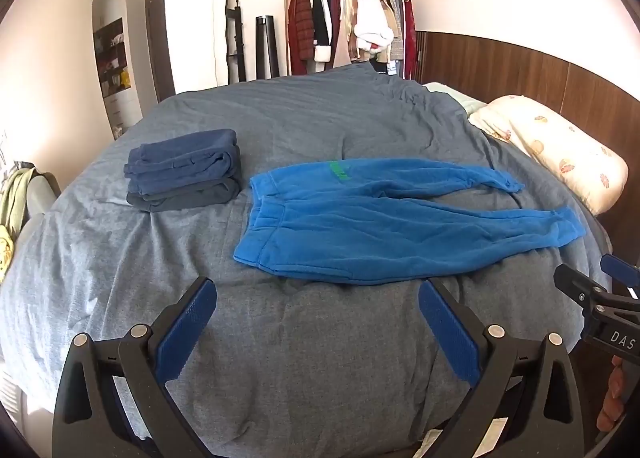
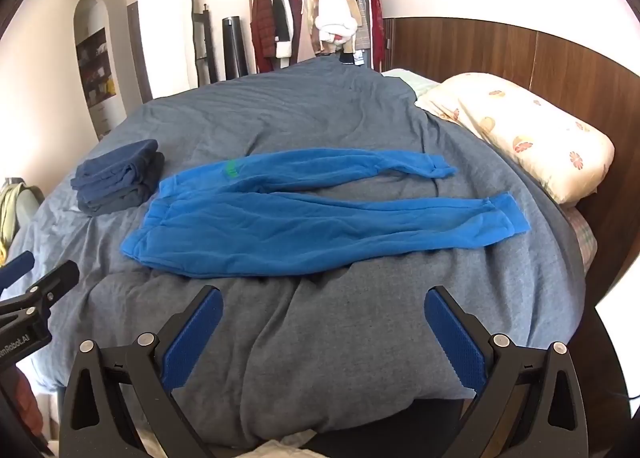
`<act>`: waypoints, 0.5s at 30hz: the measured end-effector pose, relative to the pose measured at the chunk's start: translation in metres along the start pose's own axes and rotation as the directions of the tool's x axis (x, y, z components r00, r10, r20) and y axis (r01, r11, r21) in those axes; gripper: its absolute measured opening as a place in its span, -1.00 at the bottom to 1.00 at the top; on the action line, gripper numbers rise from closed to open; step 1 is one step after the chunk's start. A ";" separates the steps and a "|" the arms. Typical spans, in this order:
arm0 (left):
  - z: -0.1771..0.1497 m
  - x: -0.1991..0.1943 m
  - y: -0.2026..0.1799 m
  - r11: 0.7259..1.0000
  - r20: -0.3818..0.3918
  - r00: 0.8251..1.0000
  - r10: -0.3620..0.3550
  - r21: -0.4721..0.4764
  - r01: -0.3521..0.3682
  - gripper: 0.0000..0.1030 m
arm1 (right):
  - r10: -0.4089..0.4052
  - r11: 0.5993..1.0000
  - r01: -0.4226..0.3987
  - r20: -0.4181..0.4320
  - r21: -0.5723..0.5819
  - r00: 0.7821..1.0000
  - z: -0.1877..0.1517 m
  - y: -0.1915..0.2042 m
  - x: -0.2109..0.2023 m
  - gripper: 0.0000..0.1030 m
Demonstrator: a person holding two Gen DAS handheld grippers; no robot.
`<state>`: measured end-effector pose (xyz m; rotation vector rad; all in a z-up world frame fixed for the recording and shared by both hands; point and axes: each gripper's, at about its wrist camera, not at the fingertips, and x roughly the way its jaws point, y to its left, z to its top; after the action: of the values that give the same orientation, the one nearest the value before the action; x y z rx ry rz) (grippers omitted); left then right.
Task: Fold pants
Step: 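Move both grippers toward the blue sweatpants lying on the bed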
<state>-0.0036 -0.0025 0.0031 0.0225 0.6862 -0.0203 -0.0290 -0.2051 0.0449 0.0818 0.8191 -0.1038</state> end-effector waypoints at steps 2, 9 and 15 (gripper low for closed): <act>0.000 0.000 -0.001 1.000 0.002 1.000 0.002 0.001 -0.002 1.00 | 0.000 1.000 0.000 0.000 -0.003 1.000 0.000 0.001 0.000 0.98; 0.002 -0.002 0.000 1.000 0.014 1.000 0.007 -0.002 -0.007 1.00 | 0.005 1.000 -0.005 0.002 -0.005 1.000 0.003 0.000 0.000 0.98; 0.003 -0.004 0.002 1.000 0.025 1.000 0.006 -0.003 -0.006 1.00 | 0.007 1.000 -0.007 0.009 -0.011 1.000 0.005 0.000 -0.002 0.98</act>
<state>-0.0049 -0.0006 0.0084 0.0211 0.6608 -0.0141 -0.0270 -0.2056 0.0502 0.0736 0.8102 -0.0925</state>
